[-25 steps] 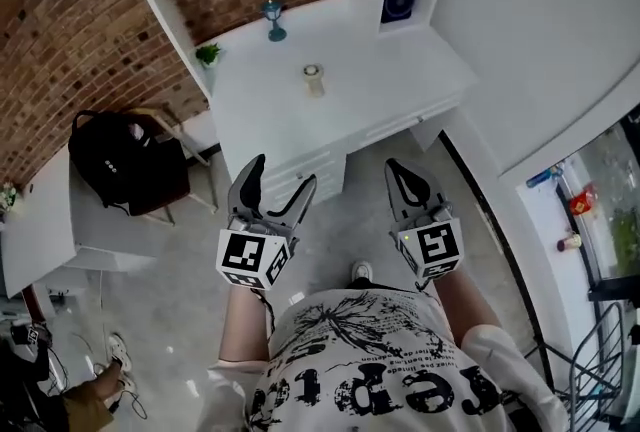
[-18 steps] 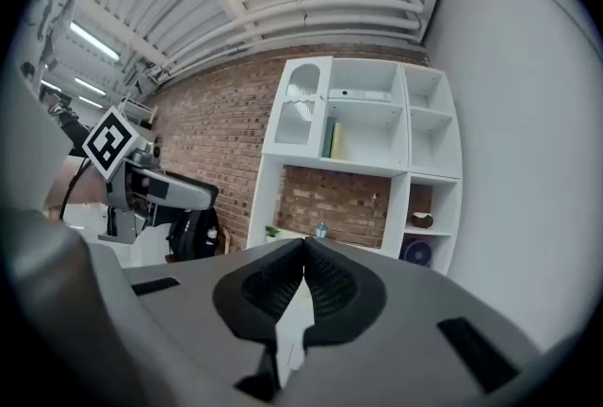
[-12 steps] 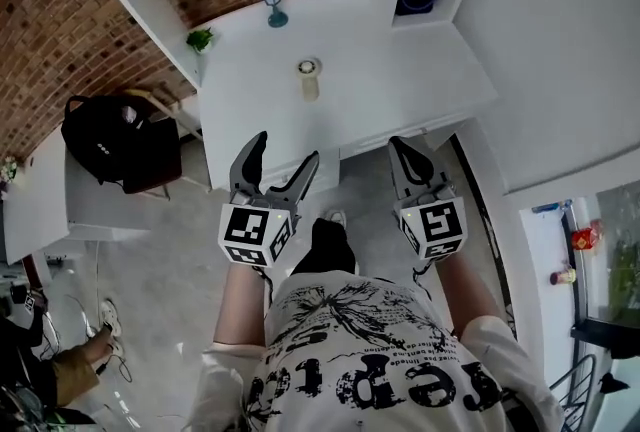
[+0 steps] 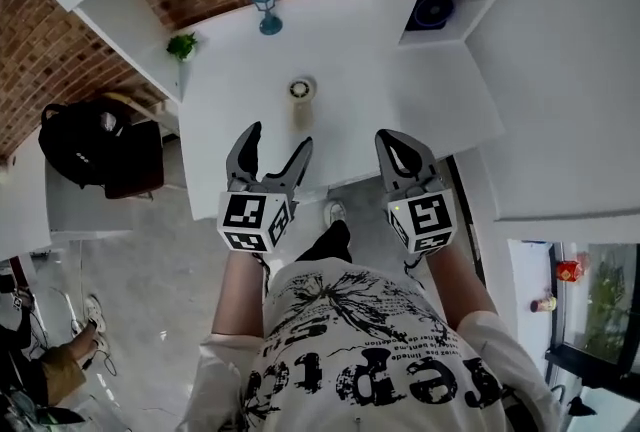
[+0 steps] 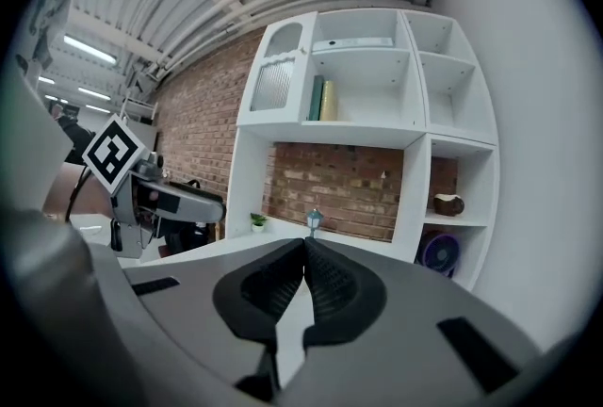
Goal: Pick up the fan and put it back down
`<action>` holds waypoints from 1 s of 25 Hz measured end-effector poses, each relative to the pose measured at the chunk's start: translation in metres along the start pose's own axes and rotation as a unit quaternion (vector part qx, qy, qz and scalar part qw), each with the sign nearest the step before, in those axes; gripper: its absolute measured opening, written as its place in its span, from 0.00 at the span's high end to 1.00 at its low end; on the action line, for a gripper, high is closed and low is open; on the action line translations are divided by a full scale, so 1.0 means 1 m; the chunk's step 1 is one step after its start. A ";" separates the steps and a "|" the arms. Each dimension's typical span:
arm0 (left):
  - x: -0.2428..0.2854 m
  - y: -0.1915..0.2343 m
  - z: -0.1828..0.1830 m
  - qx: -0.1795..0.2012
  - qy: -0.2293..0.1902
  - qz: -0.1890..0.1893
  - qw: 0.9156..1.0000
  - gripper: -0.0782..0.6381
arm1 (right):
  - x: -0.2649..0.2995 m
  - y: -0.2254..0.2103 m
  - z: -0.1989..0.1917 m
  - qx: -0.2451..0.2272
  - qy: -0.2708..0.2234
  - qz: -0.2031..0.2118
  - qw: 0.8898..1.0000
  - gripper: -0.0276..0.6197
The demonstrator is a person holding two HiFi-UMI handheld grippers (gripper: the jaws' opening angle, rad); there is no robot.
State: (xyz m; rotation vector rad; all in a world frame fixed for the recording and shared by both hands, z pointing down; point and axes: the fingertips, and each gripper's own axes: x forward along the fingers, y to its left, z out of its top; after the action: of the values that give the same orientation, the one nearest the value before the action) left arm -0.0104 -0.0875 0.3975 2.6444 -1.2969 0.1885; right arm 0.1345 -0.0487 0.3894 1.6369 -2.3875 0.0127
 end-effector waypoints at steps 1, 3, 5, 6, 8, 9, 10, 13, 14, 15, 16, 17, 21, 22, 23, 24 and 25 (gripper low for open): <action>0.013 0.006 -0.003 -0.003 0.006 0.003 1.000 0.37 | 0.014 -0.007 0.000 -0.001 0.002 0.006 1.000 0.93; 0.040 0.017 -0.011 -0.010 0.023 0.006 1.000 0.37 | 0.041 -0.019 -0.002 -0.001 0.008 0.016 1.000 0.93; 0.067 0.031 -0.023 -0.018 0.043 0.009 0.999 0.37 | 0.070 -0.031 -0.005 -0.003 0.015 0.024 1.000 0.93; 0.081 0.039 -0.029 -0.023 0.053 0.012 0.998 0.37 | 0.085 -0.037 -0.007 -0.003 0.018 0.027 0.999 0.93; 0.109 0.055 -0.044 -0.033 0.074 0.020 0.997 0.37 | 0.114 -0.051 -0.013 -0.002 0.027 0.032 0.999 0.93; 0.123 0.063 -0.051 -0.037 0.084 0.025 0.995 0.37 | 0.128 -0.057 -0.017 -0.002 0.031 0.034 0.999 0.93; 0.136 0.070 -0.060 -0.041 0.096 0.029 0.994 0.37 | 0.141 -0.063 -0.021 -0.002 0.035 0.036 0.999 0.93; 0.166 0.084 -0.088 -0.052 0.144 0.032 0.988 0.37 | 0.170 -0.074 -0.033 -0.002 0.049 0.044 0.998 0.93; 0.174 0.087 -0.098 -0.054 0.163 0.031 0.985 0.37 | 0.178 -0.078 -0.037 0.000 0.054 0.046 0.998 0.93; 0.183 0.091 -0.107 -0.055 0.180 0.032 0.982 0.37 | 0.186 -0.081 -0.041 0.002 0.058 0.047 0.997 0.93; 0.191 0.096 -0.115 -0.056 0.194 0.035 0.979 0.37 | 0.194 -0.084 -0.045 0.004 0.063 0.047 0.997 0.93; 0.199 0.100 -0.122 -0.059 0.207 0.038 0.976 0.37 | 0.202 -0.087 -0.049 0.007 0.067 0.046 0.997 0.93; 0.225 0.112 -0.148 -0.086 0.243 0.046 0.965 0.37 | 0.226 -0.091 -0.063 0.013 0.077 0.046 0.996 0.93; 0.230 0.113 -0.153 -0.094 0.251 0.048 0.962 0.37 | 0.230 -0.092 -0.065 0.013 0.078 0.047 0.996 0.93; 0.235 0.115 -0.158 -0.100 0.259 0.050 0.959 0.37 | 0.234 -0.093 -0.067 0.012 0.080 0.047 0.996 0.93; 0.240 0.118 -0.163 -0.104 0.268 0.054 0.956 0.37 | 0.237 -0.093 -0.069 0.013 0.081 0.048 0.995 0.93; 0.244 0.121 -0.168 -0.105 0.278 0.059 0.953 0.37 | 0.241 -0.095 -0.071 0.013 0.082 0.048 0.995 0.93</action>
State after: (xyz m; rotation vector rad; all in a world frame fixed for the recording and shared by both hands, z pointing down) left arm 0.0375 -0.3092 0.6227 2.1118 -1.1933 0.7108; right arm 0.1536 -0.2942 0.4951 1.4687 -2.3472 0.1894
